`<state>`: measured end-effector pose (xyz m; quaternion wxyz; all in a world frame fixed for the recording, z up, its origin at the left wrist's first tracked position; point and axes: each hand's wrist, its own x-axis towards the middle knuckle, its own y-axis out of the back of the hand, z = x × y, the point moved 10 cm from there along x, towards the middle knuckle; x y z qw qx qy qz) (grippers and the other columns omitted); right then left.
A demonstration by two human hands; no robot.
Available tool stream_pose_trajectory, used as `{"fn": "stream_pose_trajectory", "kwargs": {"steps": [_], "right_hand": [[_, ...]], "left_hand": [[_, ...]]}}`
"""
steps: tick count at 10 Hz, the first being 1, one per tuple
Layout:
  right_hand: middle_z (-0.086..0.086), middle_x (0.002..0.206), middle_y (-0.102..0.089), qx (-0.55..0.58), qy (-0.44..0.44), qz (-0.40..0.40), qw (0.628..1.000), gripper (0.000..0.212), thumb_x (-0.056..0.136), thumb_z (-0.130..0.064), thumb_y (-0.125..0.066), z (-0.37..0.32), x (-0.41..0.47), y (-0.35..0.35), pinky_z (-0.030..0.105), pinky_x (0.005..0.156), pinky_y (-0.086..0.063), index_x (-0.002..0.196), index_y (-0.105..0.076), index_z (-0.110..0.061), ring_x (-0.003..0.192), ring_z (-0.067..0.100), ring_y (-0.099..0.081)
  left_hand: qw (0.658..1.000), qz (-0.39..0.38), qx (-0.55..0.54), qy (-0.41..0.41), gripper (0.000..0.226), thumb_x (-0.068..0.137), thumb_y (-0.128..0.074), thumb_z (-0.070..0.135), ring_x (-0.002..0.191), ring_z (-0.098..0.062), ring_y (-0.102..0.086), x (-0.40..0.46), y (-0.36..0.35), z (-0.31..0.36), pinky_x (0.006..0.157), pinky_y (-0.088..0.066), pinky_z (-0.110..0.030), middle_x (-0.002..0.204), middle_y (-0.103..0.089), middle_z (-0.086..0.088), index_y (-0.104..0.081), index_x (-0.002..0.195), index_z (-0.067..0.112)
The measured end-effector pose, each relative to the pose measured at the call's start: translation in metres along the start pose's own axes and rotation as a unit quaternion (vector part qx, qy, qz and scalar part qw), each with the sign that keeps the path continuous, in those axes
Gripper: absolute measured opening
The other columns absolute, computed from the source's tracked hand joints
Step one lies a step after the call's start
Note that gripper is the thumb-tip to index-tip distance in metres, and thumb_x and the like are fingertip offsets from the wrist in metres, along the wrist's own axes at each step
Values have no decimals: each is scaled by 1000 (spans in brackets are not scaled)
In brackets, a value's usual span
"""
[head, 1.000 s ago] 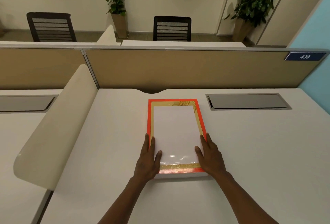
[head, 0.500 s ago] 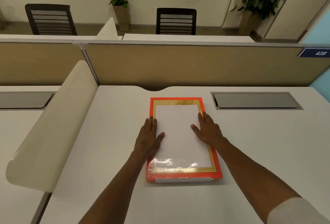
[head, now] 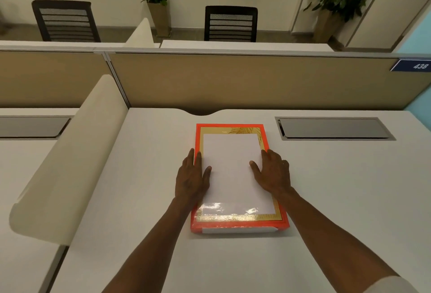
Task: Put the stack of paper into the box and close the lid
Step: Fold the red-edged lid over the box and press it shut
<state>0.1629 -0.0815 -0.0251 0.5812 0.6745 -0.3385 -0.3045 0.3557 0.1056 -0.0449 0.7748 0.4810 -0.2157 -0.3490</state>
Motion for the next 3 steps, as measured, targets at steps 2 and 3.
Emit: {"fn": "stream_pose_trajectory", "kwargs": {"steps": [2,3], "right_hand": [[8,133,-59,-21,-1,13,1000,54,96,-53,-41,0,-26,2,44,100,-45,126,-59,-13,122,26,-54],[8,139,-55,6,8,11,1000,56,96,-53,-42,2,-27,5,44,105,-43,133,-55,-13,128,26,-50]], "left_hand": [[1000,15,18,-21,54,101,-43,43,135,-29,-50,-15,4,7,110,-44,-41,153,-47,-10,-48,143,10],[999,18,26,-30,52,101,-44,42,134,-29,-50,-14,7,9,109,-45,-42,151,-48,-11,-50,141,9]]}}
